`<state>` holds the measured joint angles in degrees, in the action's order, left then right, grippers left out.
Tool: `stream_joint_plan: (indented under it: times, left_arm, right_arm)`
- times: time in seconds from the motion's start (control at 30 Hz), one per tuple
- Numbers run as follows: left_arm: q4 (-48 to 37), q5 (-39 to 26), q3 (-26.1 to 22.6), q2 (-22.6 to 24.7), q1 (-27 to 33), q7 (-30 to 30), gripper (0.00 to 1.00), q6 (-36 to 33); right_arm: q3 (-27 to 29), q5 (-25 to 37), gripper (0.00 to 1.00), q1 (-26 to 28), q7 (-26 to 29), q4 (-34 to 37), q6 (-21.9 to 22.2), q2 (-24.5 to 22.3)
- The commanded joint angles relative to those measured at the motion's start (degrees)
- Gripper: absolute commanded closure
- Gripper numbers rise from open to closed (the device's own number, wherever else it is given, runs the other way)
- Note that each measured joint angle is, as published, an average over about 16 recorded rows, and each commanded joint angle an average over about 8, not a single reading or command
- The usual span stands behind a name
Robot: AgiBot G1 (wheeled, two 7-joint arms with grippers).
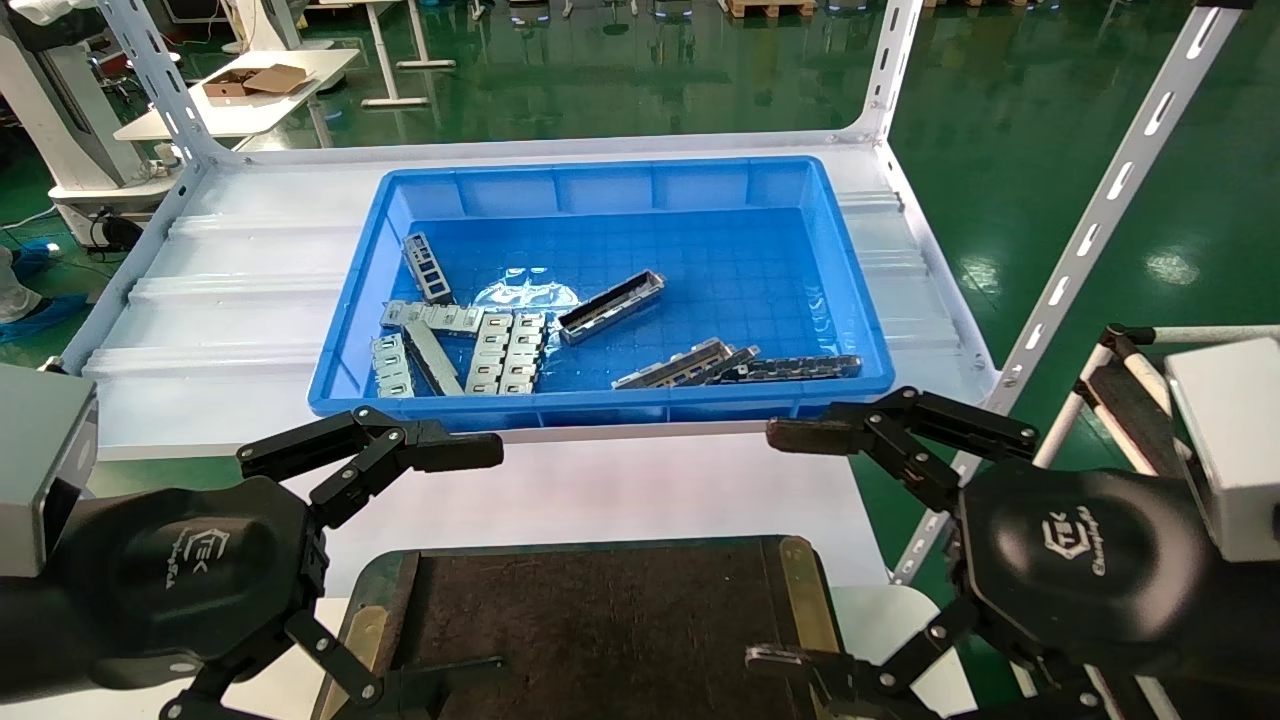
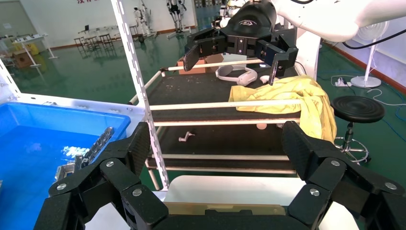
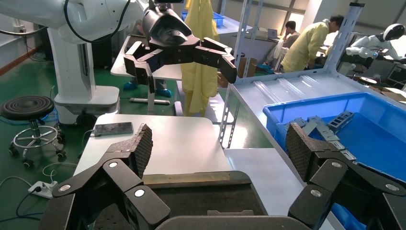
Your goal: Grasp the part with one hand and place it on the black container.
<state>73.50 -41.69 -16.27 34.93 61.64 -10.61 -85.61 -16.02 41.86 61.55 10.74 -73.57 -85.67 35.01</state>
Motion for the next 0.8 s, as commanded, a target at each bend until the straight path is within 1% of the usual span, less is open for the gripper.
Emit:
stream_joint_plan:
  times: [0.03, 0.8]
  left_arm:
    - [0.0, 0.0, 0.0, 0.0, 0.0, 0.0, 0.0, 0.0]
    - [0.0, 0.0, 0.0, 0.0, 0.0, 0.0, 0.0, 0.0]
  right_arm:
    - [0.0, 0.0, 0.0, 0.0, 0.0, 0.0, 0.0, 0.0]
    - [0.0, 0.0, 0.0, 0.0, 0.0, 0.0, 0.0, 0.0]
